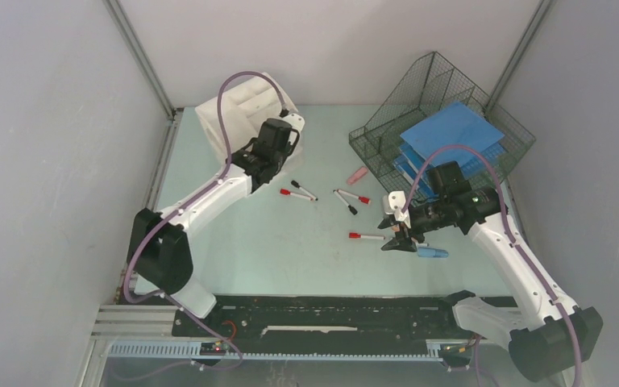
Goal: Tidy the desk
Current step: Close the drawer in the storage box.
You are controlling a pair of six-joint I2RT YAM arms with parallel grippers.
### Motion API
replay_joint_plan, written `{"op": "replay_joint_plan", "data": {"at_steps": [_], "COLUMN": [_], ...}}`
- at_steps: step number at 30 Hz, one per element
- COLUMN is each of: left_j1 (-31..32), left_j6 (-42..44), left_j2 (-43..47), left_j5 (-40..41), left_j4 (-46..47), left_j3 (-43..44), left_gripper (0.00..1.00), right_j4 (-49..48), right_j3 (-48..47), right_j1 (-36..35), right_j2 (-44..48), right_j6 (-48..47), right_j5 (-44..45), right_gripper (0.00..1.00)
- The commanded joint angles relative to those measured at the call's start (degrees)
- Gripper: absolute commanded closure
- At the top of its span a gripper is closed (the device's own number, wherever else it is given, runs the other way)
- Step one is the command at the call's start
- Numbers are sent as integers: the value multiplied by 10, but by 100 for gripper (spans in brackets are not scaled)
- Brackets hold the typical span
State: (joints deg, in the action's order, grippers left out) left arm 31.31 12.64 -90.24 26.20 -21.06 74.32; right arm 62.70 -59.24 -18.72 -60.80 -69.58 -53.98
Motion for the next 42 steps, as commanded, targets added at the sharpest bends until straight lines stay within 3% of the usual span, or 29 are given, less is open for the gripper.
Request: {"op": "replay_joint_plan", "data": {"at_steps": [1, 4, 10, 20, 28, 35, 39, 42], "left_j1": [-14, -13, -8, 2, -26, -41, -45, -50], "left_j6": [33, 32, -4, -121, -338, -525, -518, -448], "left_j2": [-14, -21, 12, 177, 274, 249, 250, 290], "left_j5": [70, 85, 43, -42, -123, -136, -137, -134], "left_j4": [41, 60, 71, 216, 401, 578, 592, 501], "left_j3": [29, 33, 19, -175, -352, -458, -461, -422], "left_gripper": [49, 42, 42, 37, 16, 13, 13, 12], "right_j4": [-9, -8, -8, -5, -4, -2, -10, -34], "right_j3": [3, 3, 3, 3, 3, 3, 3, 3], "right_j1": [3, 3, 6, 6, 4, 0, 1, 1], "right_j2": [13, 13, 13, 6, 1, 1, -1, -19], "right_j6": [-4, -5, -5, -8, -9, -11, 4, 46], "right_j5": [-1, 0, 2, 2, 1, 0, -10, -44], "right_gripper": [40, 40, 40, 39, 39, 39, 39, 40]}}
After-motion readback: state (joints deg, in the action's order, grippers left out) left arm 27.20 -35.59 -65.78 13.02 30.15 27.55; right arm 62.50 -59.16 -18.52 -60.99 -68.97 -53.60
